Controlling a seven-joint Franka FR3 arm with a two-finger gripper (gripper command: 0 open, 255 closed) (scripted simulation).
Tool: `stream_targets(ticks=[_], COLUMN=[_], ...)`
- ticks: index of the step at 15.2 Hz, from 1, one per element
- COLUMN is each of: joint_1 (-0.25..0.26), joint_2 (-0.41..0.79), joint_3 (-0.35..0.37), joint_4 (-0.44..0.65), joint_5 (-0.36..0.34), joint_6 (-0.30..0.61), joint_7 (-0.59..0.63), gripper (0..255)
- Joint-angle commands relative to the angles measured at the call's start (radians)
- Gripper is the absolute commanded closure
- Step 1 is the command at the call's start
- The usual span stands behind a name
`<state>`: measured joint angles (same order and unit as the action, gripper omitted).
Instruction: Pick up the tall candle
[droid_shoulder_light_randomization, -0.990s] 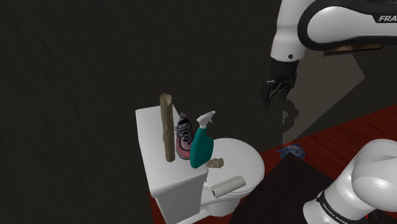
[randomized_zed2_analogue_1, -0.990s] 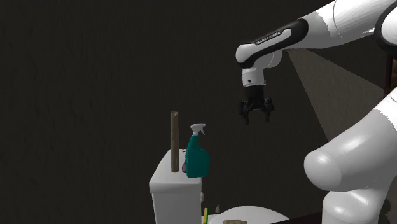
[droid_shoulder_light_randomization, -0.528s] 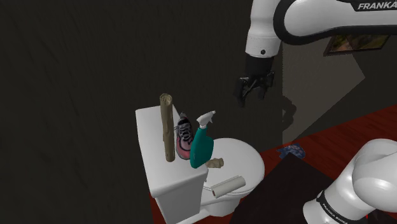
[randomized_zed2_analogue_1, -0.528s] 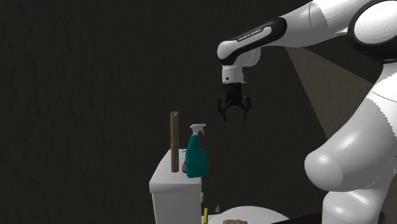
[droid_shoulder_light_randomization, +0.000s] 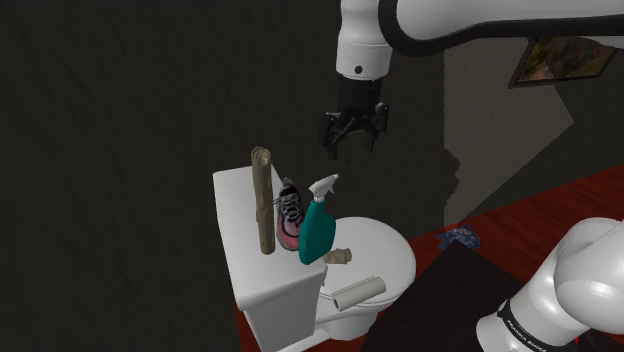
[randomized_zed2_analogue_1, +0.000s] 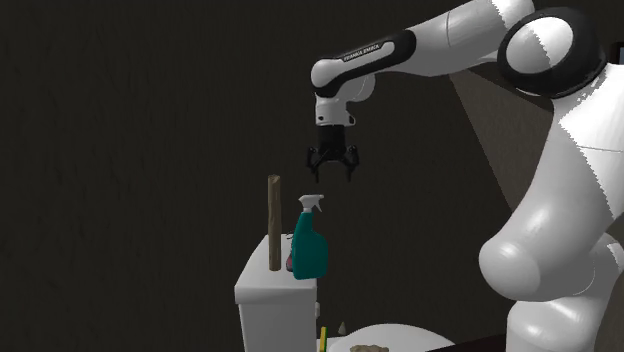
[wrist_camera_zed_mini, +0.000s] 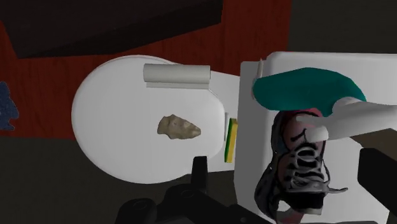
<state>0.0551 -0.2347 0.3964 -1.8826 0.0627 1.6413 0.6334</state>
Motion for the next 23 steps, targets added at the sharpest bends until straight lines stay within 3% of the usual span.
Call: stream_targets(ticks=[1,8,14,23], joint_1=[0.007,0.068,0.211,0.172], joint_2=[0.062,0.336,0.615,0.561], joint_3=[0.03,0.12,0.143,0.141], joint_4=[0.071,0.4,0.793,0.61], joint_5=[-0.017,-0.144,-0.301,-0.272], joint_6=[0.0,-0.048,-0.168,-0.035], joint_7=[0.054,0.244,0.37,0.369], gripper=[0,0,0,0])
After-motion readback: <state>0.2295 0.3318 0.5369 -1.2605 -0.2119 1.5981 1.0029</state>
